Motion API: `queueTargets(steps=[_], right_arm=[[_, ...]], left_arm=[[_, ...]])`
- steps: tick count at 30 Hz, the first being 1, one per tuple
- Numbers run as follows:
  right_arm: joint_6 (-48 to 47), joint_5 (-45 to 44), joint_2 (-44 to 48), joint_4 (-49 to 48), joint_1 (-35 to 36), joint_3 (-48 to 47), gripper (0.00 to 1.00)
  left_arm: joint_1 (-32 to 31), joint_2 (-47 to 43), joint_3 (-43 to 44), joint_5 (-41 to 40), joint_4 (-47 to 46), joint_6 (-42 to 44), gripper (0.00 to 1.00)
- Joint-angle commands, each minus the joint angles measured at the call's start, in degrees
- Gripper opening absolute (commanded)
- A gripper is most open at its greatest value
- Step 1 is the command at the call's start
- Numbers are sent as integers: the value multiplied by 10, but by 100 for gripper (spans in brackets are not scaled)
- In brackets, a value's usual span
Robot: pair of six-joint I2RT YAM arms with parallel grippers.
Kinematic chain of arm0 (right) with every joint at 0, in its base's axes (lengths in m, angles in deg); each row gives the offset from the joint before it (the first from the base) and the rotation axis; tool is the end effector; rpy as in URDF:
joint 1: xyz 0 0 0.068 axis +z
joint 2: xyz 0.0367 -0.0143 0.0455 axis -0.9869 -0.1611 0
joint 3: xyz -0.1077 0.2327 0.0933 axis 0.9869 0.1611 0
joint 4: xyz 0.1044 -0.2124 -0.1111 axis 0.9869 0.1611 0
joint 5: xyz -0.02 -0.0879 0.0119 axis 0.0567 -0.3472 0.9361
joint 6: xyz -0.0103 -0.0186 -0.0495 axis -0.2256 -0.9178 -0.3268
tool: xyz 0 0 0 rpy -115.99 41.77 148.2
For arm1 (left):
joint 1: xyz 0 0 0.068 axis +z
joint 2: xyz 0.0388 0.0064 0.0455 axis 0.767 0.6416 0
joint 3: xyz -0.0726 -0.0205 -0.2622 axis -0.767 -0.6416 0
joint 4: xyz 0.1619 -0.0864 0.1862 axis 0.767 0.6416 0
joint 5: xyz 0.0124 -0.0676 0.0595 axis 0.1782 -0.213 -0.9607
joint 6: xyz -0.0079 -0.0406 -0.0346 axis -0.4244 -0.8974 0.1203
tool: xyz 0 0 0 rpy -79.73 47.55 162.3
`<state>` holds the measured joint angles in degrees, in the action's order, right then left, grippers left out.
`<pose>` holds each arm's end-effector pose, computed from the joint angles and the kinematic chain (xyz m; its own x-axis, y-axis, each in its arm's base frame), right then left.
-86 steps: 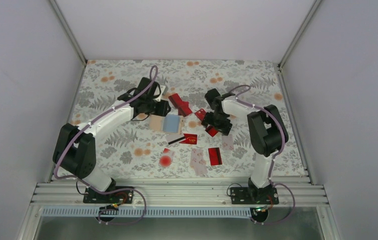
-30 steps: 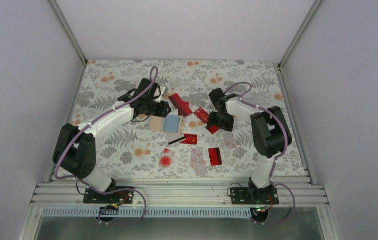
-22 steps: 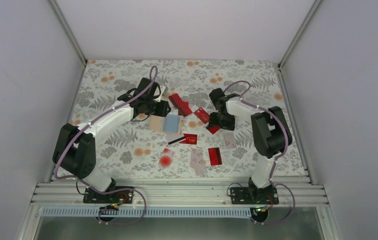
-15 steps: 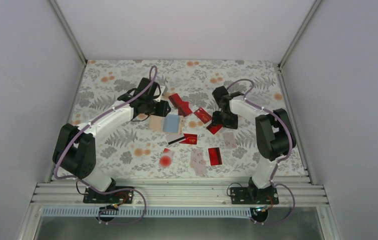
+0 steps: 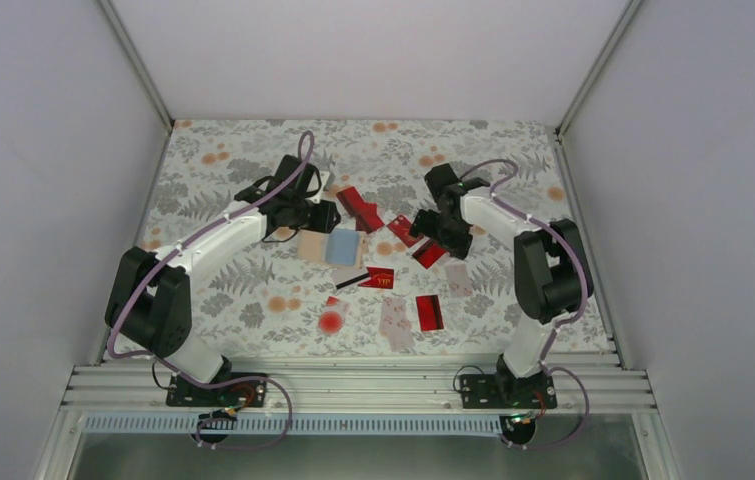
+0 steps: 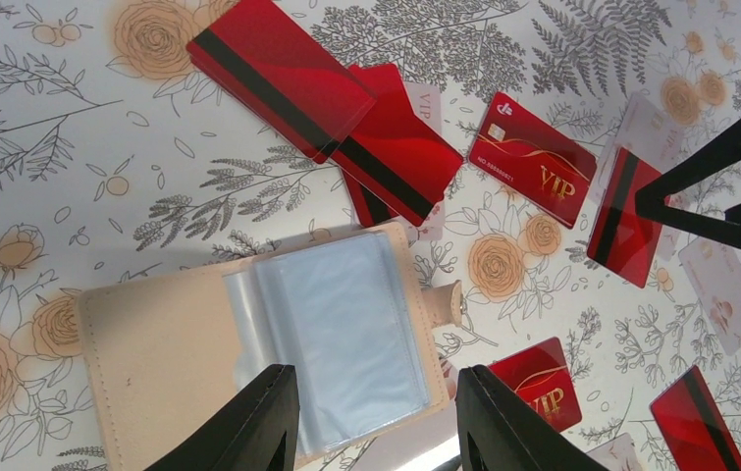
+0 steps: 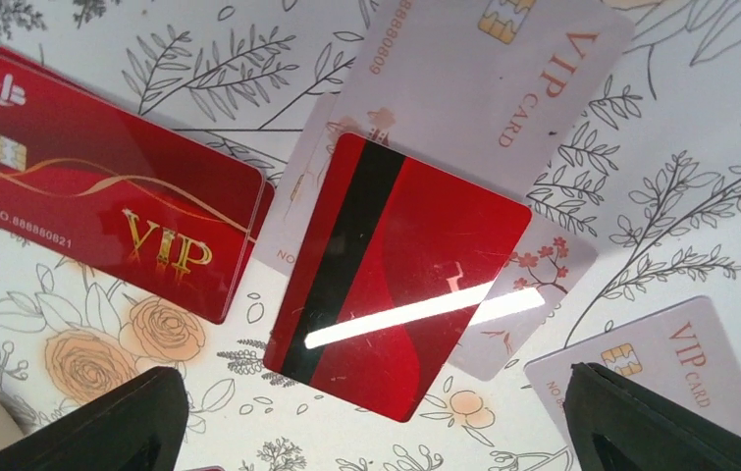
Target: Put the credit cards into the card holder
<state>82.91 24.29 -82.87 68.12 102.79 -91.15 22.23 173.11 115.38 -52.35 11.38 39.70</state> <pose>0.3148 0.1293 0.1848 -0.9120 0.4012 -0.0848 0.3865 0.9101 0.1494 0.2909 -0.1622 0.2462 -0.8404 0.1227 -0.5278 0.3380 0.8800 -0.3337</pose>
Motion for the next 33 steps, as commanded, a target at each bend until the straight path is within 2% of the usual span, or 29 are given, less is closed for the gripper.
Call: queueTargets(steps=[1, 9, 25, 30, 33], right_arm=[[86, -16, -20, 18, 0, -20, 96], [122, -16, -52, 37, 4, -27, 92], [130, -20, -109, 66, 18, -74, 91], [136, -21, -113, 68, 18, -68, 80], [138, -23, -117, 65, 19, -60, 77]], left_arm=[[3, -23, 4, -11, 2, 13, 42], [2, -32, -22, -11, -13, 10, 42], [4, -39, -51, -9, -32, 14, 42], [8, -40, -57, -8, -36, 19, 42], [9, -39, -60, -5, -39, 21, 42]])
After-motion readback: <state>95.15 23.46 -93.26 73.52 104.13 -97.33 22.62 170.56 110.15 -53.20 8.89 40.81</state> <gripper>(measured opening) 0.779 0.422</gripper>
